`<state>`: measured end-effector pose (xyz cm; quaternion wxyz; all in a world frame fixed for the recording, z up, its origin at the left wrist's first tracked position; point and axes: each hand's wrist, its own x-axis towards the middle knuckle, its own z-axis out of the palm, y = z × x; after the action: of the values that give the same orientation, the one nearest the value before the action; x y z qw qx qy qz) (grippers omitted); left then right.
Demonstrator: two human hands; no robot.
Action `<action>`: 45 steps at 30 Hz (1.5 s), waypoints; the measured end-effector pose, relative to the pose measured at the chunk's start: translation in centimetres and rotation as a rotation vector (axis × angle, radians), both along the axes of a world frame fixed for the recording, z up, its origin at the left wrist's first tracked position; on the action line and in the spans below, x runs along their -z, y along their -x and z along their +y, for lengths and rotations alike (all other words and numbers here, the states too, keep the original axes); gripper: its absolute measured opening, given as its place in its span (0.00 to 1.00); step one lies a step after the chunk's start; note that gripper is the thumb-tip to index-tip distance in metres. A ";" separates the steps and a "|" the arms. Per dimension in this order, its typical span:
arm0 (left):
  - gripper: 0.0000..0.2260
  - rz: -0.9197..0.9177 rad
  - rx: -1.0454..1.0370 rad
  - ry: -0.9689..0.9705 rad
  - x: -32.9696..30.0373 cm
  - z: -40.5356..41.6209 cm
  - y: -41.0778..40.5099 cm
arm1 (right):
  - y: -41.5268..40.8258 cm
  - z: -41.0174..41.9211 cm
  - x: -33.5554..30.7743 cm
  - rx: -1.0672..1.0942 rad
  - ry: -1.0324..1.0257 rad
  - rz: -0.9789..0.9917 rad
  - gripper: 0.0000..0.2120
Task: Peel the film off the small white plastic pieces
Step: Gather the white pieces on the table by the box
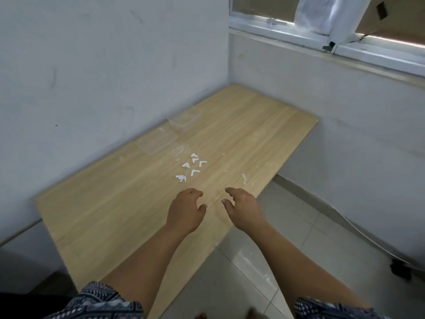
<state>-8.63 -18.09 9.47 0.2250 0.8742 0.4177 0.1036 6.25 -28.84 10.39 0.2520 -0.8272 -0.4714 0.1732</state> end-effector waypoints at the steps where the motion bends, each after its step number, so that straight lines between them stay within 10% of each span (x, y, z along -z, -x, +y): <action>1: 0.18 0.008 -0.015 0.008 0.5 0.8 -0.6 | -0.8 1.0 0.4 -0.010 0.005 0.008 0.20; 18: 0.15 -0.051 -0.366 0.086 3.8 7.0 -10.5 | -14.5 13.4 3.5 -0.419 0.153 -0.058 0.21; 39: 0.15 -0.077 -0.561 0.094 7.2 19.0 -9.0 | -13.0 29.7 8.7 -0.841 0.272 -0.242 0.31; 45: 0.16 -0.010 -0.593 0.031 8.5 20.5 -9.1 | -13.7 31.1 8.8 -0.939 0.228 -0.259 0.21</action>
<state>0.48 2.38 0.94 0.2001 0.7099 0.6553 0.1629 19.96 2.29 1.56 -0.0059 -0.5626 -0.7985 0.2141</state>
